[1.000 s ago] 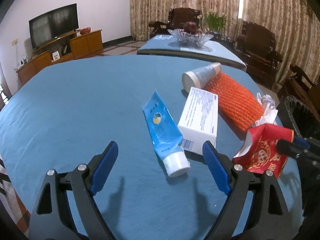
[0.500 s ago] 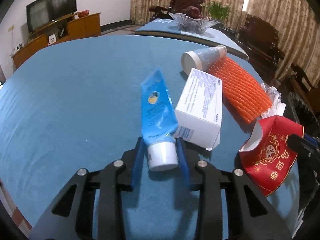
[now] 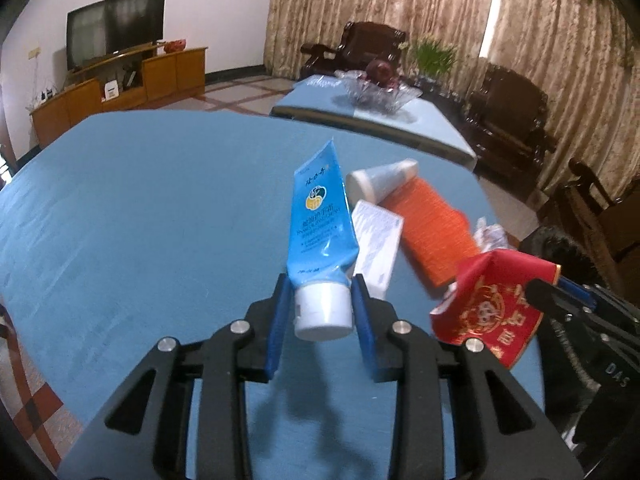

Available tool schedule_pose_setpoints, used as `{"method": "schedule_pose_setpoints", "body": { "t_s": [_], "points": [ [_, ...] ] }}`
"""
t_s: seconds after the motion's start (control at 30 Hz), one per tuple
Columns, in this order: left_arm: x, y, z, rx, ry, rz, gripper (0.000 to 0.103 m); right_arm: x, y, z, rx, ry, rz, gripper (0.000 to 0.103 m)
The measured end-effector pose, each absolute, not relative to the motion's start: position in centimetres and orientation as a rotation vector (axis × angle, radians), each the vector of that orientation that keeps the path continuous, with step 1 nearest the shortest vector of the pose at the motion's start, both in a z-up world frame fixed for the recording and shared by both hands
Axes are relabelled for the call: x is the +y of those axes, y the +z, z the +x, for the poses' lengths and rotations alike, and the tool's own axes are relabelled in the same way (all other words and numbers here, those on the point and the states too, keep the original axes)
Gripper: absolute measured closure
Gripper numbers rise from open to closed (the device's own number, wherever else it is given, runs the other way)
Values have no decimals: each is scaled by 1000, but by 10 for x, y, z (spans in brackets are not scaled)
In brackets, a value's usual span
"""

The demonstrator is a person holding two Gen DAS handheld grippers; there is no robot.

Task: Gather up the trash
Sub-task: 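Carry the cup and toothpaste tube over the black bin and open both tools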

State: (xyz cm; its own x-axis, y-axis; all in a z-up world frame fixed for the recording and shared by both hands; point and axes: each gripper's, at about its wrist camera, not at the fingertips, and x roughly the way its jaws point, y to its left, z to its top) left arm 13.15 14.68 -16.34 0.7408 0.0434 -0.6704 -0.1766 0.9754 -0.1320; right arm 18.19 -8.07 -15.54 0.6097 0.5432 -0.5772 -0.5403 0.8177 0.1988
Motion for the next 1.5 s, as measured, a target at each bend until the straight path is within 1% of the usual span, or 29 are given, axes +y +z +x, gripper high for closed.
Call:
{"method": "schedule_pose_setpoints", "body": {
  "t_s": [0.23, 0.6, 0.67, 0.83, 1.13, 1.5],
  "points": [
    [130, -136, 128, 686, 78, -185, 73, -97, -129, 176, 611, 601, 15, 82],
    [77, -101, 135, 624, -33, -143, 73, -143, -85, 173, 521, 512, 22, 83],
    [65, -97, 138, 617, -59, -137, 73, -154, -82, 173, 516, 491, 28, 84],
    [33, -92, 150, 612, -129, -127, 73, -184, -76, 173, 502, 425, 27, 85],
    [-51, -92, 181, 615, -302, -96, 73, -259, -72, 175, 487, 266, 42, 85],
    [-145, -116, 208, 651, -480, -58, 73, -343, -95, 191, 525, 90, 84, 85]
  ]
}}
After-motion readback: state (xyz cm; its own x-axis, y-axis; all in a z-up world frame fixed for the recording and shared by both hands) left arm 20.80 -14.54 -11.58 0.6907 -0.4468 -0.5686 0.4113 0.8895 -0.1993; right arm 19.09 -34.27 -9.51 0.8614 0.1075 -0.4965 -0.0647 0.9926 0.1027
